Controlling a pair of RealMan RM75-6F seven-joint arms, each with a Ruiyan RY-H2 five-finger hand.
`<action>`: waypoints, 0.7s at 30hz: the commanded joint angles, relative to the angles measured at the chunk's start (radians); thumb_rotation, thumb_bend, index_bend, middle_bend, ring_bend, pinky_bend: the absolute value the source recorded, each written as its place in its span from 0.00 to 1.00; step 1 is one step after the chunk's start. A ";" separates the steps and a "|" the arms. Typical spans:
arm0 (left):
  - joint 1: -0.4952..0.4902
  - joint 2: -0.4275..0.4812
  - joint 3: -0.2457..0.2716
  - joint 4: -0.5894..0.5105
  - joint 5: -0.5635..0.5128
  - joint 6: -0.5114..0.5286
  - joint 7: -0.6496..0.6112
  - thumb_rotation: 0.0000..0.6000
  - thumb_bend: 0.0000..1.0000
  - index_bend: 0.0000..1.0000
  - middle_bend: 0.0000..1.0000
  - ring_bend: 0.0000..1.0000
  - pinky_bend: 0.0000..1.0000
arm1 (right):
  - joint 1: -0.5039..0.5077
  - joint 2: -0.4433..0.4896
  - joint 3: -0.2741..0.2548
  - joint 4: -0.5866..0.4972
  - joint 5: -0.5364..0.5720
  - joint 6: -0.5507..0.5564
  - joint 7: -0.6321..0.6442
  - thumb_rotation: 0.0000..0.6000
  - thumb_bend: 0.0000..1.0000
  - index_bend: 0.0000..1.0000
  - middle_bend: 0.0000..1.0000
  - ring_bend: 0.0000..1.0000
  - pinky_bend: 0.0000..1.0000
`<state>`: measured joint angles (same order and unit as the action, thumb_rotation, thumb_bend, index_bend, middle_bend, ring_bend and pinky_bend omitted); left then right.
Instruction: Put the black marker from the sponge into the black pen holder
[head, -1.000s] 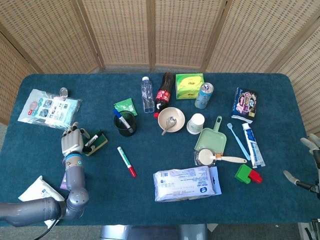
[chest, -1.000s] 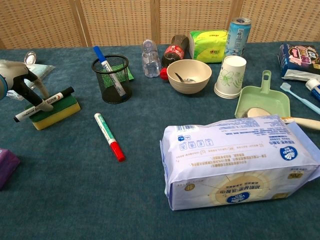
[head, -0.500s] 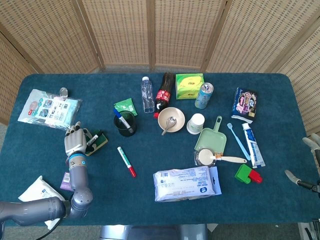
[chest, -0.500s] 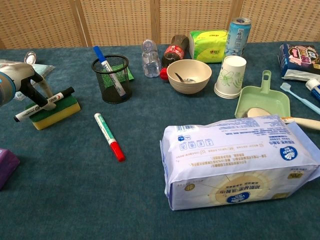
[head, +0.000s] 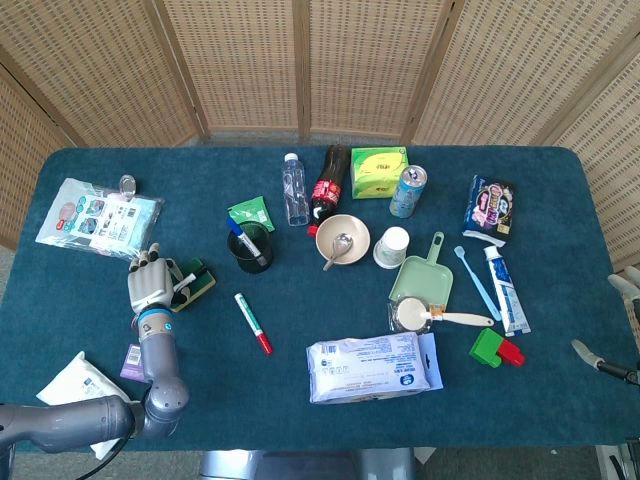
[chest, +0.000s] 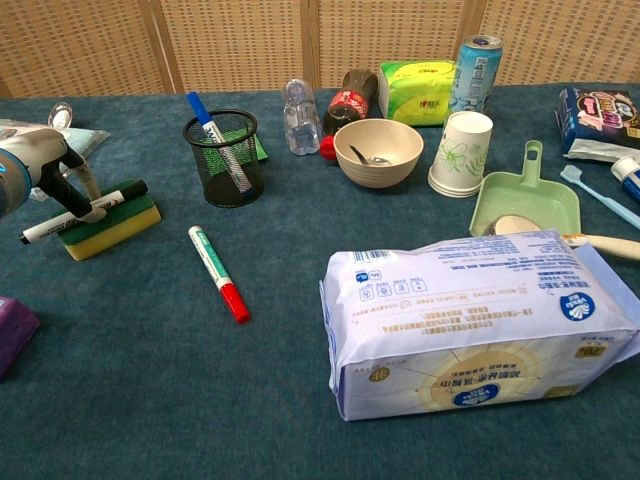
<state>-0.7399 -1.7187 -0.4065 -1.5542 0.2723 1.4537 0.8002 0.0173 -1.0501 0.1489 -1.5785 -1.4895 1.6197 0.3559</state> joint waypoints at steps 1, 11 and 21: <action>0.007 0.001 0.000 0.003 0.004 -0.003 -0.002 1.00 0.41 0.52 0.00 0.00 0.09 | 0.000 0.000 0.000 0.001 0.000 -0.001 0.001 1.00 0.00 0.18 0.07 0.13 0.31; 0.030 0.030 -0.005 -0.032 0.041 -0.007 -0.017 1.00 0.42 0.52 0.00 0.00 0.10 | 0.000 -0.001 0.000 0.000 -0.001 -0.001 -0.005 1.00 0.00 0.18 0.07 0.13 0.31; 0.072 0.095 0.000 -0.149 0.134 0.006 -0.079 1.00 0.42 0.52 0.00 0.00 0.10 | 0.000 -0.002 0.000 -0.001 -0.001 -0.001 -0.010 1.00 0.00 0.18 0.07 0.13 0.31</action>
<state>-0.6785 -1.6379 -0.4083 -1.6834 0.3878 1.4563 0.7374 0.0170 -1.0519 0.1486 -1.5798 -1.4901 1.6181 0.3463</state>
